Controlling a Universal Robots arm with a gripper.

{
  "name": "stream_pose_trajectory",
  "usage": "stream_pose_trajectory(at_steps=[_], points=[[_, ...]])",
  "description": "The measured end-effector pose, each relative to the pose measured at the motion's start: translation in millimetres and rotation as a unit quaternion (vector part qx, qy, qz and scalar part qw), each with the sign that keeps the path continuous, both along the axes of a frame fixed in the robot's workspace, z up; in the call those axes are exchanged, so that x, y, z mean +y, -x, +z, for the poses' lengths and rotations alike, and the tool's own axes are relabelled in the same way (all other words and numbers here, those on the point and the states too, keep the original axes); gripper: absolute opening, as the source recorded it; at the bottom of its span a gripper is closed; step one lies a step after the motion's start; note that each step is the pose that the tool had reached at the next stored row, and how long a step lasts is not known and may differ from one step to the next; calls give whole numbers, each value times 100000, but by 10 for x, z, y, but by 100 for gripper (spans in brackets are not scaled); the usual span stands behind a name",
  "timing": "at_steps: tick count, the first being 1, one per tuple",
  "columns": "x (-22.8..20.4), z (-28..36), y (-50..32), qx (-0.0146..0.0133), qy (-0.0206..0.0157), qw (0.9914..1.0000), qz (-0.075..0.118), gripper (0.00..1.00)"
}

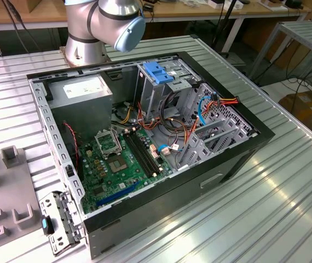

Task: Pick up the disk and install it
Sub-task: 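Pick up the disk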

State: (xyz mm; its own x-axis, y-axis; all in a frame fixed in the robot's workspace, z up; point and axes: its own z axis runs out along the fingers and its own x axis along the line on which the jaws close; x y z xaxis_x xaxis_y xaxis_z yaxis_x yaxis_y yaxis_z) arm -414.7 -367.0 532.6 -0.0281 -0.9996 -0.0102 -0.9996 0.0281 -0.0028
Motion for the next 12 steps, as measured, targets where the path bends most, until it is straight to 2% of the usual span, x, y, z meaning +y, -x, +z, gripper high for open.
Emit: stream_pose_trajectory(at_steps=[12], points=[[0, 0, -56, -2, 0, 100000, -2, 37]])
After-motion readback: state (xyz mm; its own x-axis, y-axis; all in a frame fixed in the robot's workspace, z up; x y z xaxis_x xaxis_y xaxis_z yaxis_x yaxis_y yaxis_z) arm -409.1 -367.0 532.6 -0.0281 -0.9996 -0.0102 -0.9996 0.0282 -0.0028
